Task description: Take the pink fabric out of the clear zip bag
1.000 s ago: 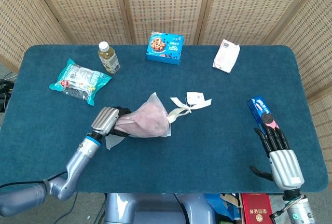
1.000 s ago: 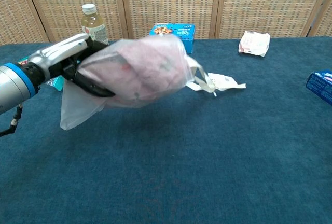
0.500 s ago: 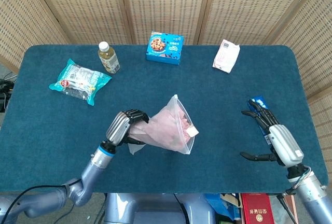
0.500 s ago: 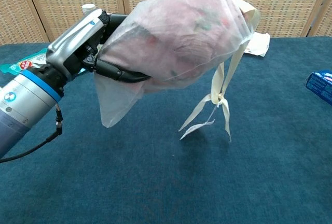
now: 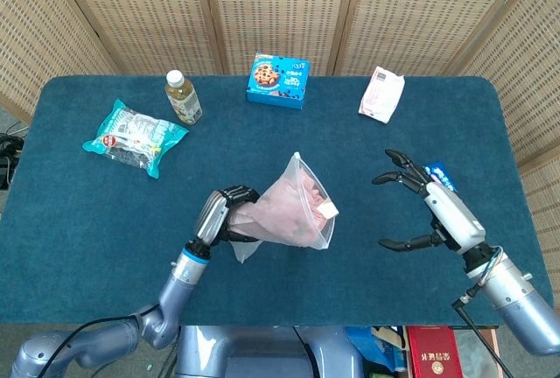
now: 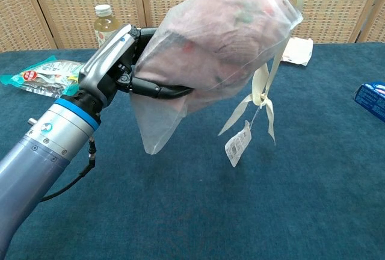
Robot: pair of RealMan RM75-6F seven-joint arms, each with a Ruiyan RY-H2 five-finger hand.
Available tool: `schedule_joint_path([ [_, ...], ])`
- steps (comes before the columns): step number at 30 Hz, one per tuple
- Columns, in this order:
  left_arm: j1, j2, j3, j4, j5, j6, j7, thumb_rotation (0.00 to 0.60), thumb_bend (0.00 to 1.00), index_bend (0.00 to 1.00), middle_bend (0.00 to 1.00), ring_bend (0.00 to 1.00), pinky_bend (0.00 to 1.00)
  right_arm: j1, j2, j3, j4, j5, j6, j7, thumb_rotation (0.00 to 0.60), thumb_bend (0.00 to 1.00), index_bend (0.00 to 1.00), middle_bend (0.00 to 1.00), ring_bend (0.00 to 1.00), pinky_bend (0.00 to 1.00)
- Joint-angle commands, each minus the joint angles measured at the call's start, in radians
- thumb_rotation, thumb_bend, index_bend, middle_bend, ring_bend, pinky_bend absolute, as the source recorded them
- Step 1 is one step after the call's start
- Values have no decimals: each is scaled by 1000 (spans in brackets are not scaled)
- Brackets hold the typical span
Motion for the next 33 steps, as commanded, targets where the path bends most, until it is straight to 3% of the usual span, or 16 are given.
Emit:
schedule_joint_path([
  [1,-9,-28,-8,43,-7,19,-52,600,223,640,554,466,474,21,-1,18,-23,39,-19,3,600,0,282,0,0,0],
  [10,-20,-12,-24,11,-9,45,-49,600,223,640,554,466,474,44,34,41,-70,109,-44,-48,600,0,346,0,0,0],
  [21,-37,40,-39,-127,-26,14,58,600,223,640,554,466,474,84,90,88,-145,217,-86,-77,600,0,352,0,0,0],
  [33,-37,37,-41,-153,-48,5,87,600,223,640,554,466,474,170,53,111,-157,374,-133,-202,600,0,352,0,0,0],
])
